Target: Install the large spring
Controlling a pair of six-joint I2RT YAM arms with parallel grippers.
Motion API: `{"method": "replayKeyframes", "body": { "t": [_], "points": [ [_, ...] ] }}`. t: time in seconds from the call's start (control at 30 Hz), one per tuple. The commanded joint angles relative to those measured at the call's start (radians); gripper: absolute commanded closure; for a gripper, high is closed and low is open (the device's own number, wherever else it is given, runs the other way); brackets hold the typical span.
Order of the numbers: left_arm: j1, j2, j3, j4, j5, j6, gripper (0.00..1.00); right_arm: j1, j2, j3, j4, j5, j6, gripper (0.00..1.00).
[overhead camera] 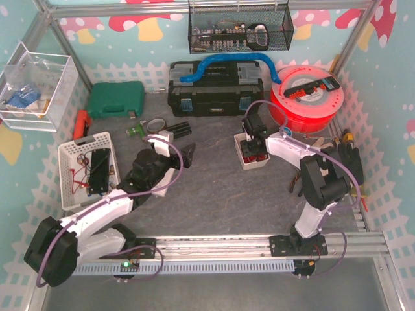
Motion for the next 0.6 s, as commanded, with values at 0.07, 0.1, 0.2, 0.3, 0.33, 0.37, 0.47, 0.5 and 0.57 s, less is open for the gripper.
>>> {"method": "replayKeyframes", "body": {
  "t": [0.07,0.1,0.2,0.3,0.33,0.37,0.47,0.5,0.57],
  "points": [
    [-0.011,-0.023,-0.013,0.024,-0.029,0.028,0.01,-0.011,0.063,0.034,-0.029,0.015,0.007,0.64],
    [-0.012,-0.022,-0.014,0.025,-0.029,0.028,0.01,-0.012,0.075,0.034,-0.029,0.015,0.006,0.65],
    [-0.012,-0.018,-0.011,0.022,-0.033,0.03,0.01,-0.014,0.101,0.035,-0.023,0.023,0.006,0.67],
    [-0.015,-0.022,-0.012,0.021,-0.038,0.033,0.01,-0.016,0.135,0.042,-0.017,0.02,0.006,0.68],
    [-0.016,-0.025,-0.013,0.02,-0.042,0.033,0.01,-0.016,0.146,0.044,-0.014,0.019,0.01,0.68],
    [-0.018,-0.028,-0.014,0.021,-0.044,0.034,0.01,-0.016,0.154,0.044,-0.009,0.016,0.012,0.67],
    [-0.02,-0.036,-0.019,0.024,-0.046,0.039,0.01,-0.016,0.182,0.039,0.008,0.014,0.019,0.62],
    [-0.02,-0.038,-0.02,0.025,-0.046,0.039,0.01,-0.016,0.194,0.04,0.01,0.014,0.019,0.61],
    [-0.023,-0.037,-0.02,0.024,-0.046,0.041,0.01,-0.017,0.208,0.043,0.012,0.014,0.019,0.6]
  ]
}}
